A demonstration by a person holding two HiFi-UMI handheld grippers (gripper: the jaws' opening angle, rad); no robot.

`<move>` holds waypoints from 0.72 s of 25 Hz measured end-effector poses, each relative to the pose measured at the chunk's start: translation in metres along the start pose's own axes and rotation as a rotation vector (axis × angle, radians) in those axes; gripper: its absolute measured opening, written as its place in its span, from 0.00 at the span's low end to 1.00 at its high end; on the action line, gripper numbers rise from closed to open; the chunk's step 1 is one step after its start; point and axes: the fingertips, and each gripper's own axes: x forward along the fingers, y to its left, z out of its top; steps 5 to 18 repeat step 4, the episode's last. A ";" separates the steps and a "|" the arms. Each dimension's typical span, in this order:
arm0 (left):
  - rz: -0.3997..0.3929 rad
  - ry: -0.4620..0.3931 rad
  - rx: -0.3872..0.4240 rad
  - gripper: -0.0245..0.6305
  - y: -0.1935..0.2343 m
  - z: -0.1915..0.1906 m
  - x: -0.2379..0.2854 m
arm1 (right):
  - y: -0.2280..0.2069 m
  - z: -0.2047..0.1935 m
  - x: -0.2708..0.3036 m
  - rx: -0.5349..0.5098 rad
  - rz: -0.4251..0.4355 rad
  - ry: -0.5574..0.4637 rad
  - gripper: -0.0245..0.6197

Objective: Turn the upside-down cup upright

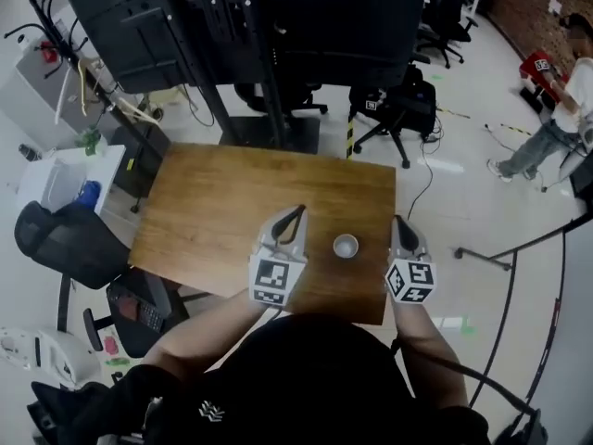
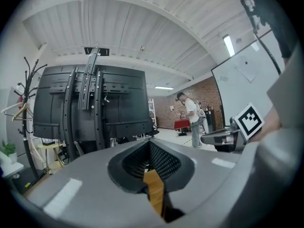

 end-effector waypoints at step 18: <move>-0.021 -0.055 -0.004 0.04 0.003 0.006 0.002 | -0.006 0.004 0.001 -0.017 -0.033 -0.023 0.04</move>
